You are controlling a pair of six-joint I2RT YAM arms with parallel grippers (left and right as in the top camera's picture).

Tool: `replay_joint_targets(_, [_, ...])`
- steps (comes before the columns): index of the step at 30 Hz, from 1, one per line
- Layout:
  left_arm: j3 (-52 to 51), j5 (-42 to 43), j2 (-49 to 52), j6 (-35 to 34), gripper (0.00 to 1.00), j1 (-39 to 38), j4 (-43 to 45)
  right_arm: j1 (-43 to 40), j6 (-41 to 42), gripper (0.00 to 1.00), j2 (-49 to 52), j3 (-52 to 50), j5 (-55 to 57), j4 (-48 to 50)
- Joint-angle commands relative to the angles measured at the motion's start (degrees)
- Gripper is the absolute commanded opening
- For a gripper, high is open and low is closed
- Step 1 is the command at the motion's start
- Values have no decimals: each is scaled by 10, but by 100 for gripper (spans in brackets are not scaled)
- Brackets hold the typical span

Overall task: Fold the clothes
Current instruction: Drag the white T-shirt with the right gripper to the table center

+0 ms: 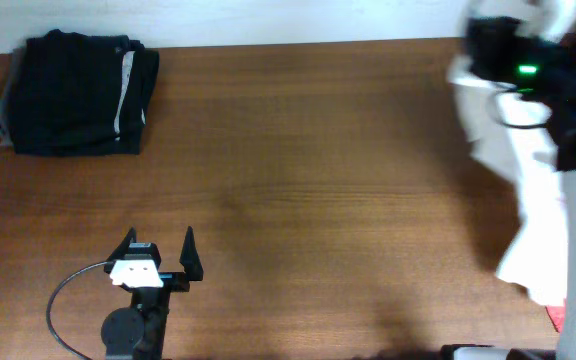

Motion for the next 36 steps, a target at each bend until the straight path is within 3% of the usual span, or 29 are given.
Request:
replay_joint_targets(1, [-3, -4, -1, 9, 99, -2, 0, 137, 52, 4, 29, 5, -9, 32])
replay_joint_targets(7, [-3, -4, -1, 9, 99, -2, 0, 335, 67, 5, 153, 5, -10, 56])
replay_joint_targets(8, [-3, -4, -1, 9, 100, -2, 0, 360, 67, 15, 175, 5, -12, 53])
replay_joint_targets(10, [-3, -4, -1, 9, 99, -2, 0, 383, 67, 57, 204, 5, -12, 46])
replay_joint_targets(13, [-3, -4, -1, 9, 99, -2, 0, 382, 67, 81, 215, 5, -9, 24])
replay_joint_targets(20, [-3, -4, -1, 9, 99, -2, 0, 267, 60, 100, 159, 20, 17, -167])
replay_joint_targets(24, [-3, -4, -1, 9, 99, -2, 0, 198, 50, 98, 143, 20, 106, -268])
replay_joint_targets(28, [-3, -4, -1, 9, 99, -2, 0, 139, 49, 98, 153, 19, 125, -375])
replay_joint_targets(33, [-3, -4, -1, 9, 99, -2, 0, 141, 52, 98, 158, -13, 171, -453])
replay_joint_targets(36, [-3, -4, -1, 9, 99, -2, 0, 167, 52, 98, 158, -86, 172, -452])
